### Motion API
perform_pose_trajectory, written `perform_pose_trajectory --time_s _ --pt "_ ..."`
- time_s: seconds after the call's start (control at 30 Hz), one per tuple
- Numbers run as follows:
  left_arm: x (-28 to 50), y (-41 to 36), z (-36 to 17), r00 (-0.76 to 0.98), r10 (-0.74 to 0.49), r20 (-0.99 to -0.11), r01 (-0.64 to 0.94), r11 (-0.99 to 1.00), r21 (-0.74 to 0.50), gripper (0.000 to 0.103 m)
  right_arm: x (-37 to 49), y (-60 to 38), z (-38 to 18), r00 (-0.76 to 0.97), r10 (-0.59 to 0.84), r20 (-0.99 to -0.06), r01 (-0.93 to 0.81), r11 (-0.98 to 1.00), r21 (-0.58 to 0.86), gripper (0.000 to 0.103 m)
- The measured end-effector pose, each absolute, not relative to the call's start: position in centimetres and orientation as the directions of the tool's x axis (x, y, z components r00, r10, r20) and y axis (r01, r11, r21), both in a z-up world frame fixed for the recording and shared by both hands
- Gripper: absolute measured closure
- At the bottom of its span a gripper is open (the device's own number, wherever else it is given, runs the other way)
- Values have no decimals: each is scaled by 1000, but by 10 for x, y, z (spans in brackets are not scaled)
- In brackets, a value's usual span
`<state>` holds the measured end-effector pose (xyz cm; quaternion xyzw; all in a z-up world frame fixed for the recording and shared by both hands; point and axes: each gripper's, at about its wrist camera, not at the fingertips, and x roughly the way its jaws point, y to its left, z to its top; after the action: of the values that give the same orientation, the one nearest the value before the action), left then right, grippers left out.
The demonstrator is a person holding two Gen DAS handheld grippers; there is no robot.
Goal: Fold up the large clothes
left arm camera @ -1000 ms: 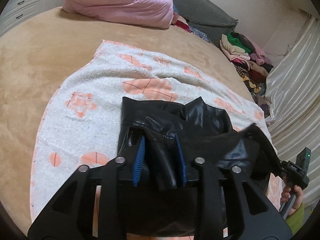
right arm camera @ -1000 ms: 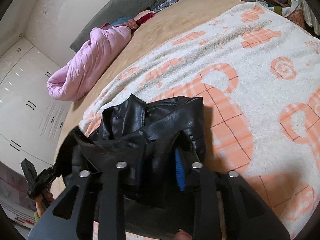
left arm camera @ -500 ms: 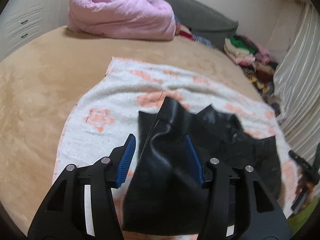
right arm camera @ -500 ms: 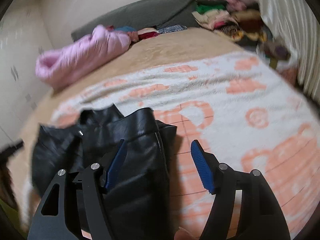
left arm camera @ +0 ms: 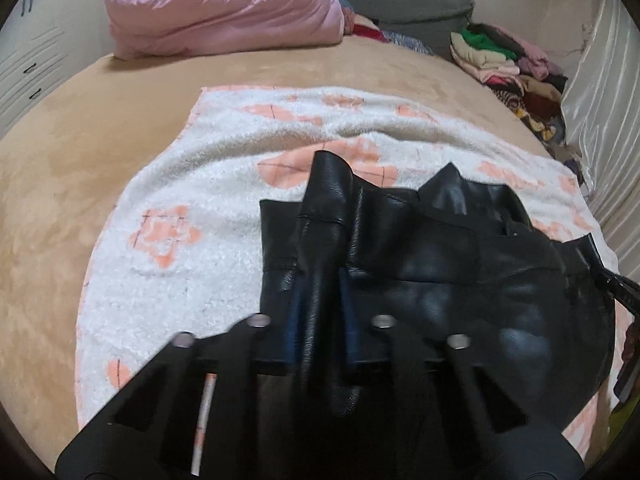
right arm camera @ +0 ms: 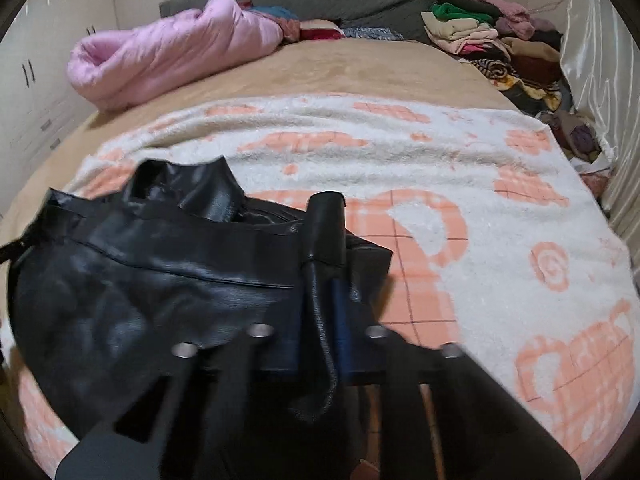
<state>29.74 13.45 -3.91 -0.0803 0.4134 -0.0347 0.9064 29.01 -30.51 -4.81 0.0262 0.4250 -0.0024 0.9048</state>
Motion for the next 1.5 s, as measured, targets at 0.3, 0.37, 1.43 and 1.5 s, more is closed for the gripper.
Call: perform_pose_trajectory --time_s 0.3,0.37,1.43,1.5 --pt "298 140 21 776 -168 -608 19 970 -244 100 292 -332 9 771 104 -628 90 959 269 96" --pt "310 136 19 774 -154 -614 9 973 -232 101 305 -333 5 762 87 -641 109 960 259 96" --pt "327 158 -40 685 -160 -711 -72 956 -285 36 313 -343 -58 673 52 -738 213 942 260 28" --pt "313 166 -36 679 -156 -717 -96 950 -298 26 298 -339 -50 676 79 -732 180 946 269 13"
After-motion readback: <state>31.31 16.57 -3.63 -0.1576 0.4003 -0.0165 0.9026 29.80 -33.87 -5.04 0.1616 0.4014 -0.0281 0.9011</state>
